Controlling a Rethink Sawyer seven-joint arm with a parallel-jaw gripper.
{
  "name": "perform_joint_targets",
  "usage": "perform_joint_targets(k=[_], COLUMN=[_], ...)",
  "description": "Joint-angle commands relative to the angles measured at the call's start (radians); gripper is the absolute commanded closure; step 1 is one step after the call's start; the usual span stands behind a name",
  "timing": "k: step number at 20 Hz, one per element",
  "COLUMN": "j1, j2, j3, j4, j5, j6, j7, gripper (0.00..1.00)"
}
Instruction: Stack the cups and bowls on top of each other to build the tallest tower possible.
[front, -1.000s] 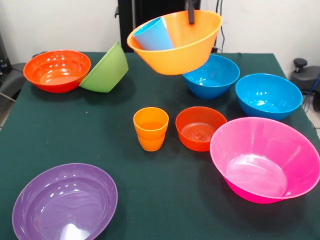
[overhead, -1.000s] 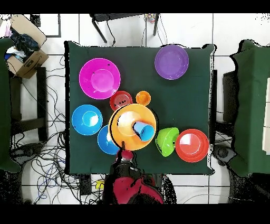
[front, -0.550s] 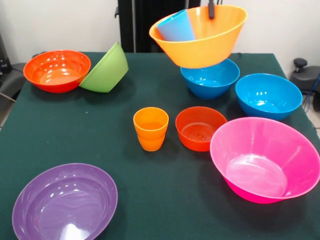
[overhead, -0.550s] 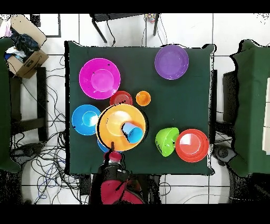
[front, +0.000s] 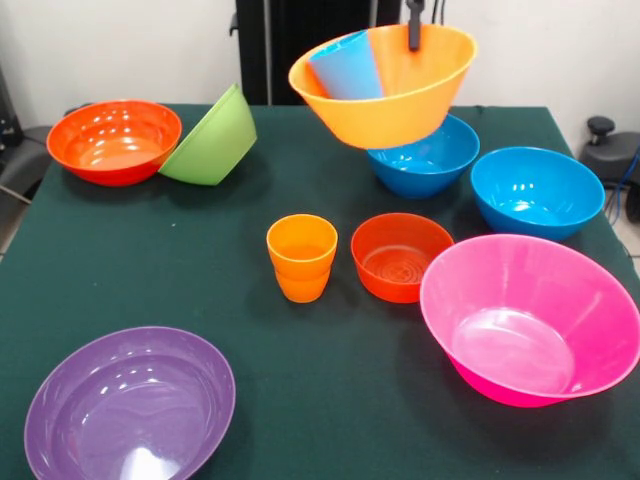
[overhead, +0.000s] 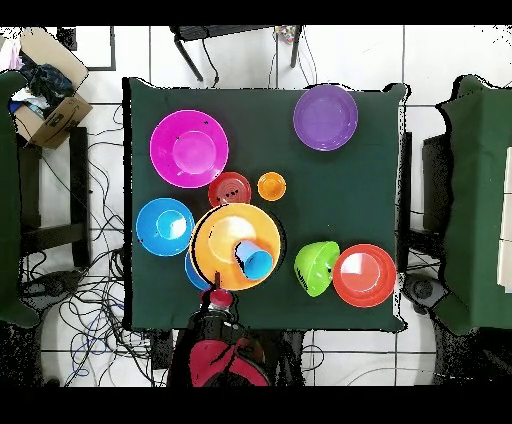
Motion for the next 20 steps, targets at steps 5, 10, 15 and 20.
perform_joint_targets(k=[5,10,15,20], j1=[-0.015,0.016,0.056,0.106], j2=[0.150,0.122,0.105,0.078], j3=[0.091,0.105,0.115,0.102], j4=[0.042,0.061,0.076,0.086], j5=[0.064,0.079,0.107,0.132], j6=[0.045,0.110,0.159,0.208], j7=[0.196,0.211,0.219,0.231], gripper=[1.00,1.00,1.00,1.00])
